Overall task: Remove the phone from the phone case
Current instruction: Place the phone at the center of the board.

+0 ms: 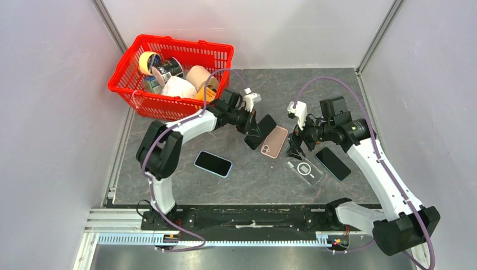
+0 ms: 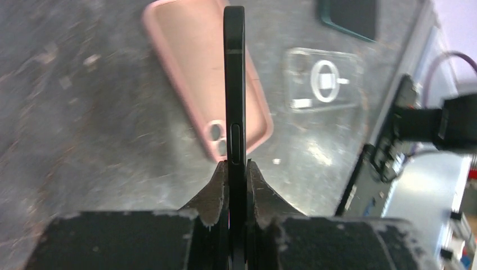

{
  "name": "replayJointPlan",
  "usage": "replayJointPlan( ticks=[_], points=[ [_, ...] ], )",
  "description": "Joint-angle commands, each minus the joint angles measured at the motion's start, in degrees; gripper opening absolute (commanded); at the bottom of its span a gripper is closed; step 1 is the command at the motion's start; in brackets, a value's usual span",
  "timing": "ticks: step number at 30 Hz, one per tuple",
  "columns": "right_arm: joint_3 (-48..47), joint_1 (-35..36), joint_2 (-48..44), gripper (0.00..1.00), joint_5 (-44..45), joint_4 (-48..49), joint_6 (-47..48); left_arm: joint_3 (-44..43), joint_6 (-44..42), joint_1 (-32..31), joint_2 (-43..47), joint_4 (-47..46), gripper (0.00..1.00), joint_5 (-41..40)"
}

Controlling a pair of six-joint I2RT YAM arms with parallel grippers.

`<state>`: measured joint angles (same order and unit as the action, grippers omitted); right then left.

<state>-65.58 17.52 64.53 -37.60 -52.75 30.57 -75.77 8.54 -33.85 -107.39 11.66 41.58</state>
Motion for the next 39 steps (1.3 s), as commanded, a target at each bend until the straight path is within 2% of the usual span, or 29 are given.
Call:
replayJointPlan(
  ticks=[1, 11, 21, 29, 34, 39],
  points=[
    [2.4, 0.1, -1.6, 0.97, 0.1, 0.7, -1.6, -2.2, 8.2, 1.2, -3.1, -3.9, 0.02, -8.7],
    [4.3, 0.1, -3.3, 0.97, 0.2, 0.8, -1.7, -2.1, 10.4, 1.6, -6.5, -6.6, 0.02, -14.6],
    [4.1, 0.1, -2.7, 0.97, -0.1, 0.9, -2.1, -0.6, 14.4, 1.7, -10.1, -10.5, 0.03, -14.6],
    [4.3, 0.1, -2.7, 0.97, 1.2, 1.2, -2.6, 0.0, 11.0, 1.7, -10.0, -6.8, 0.34, -21.8],
    [4.3, 0.1, -2.8, 0.97, 5.1, 2.5, -3.7, -0.1, 9.5, 1.7, -10.1, -4.2, 0.47, -25.6],
    [5.9, 0.1, -4.6, 0.97, 10.5, 6.1, -7.1, -0.1, 7.0, 1.7, -8.9, -2.5, 0.54, -28.4]
  ],
)
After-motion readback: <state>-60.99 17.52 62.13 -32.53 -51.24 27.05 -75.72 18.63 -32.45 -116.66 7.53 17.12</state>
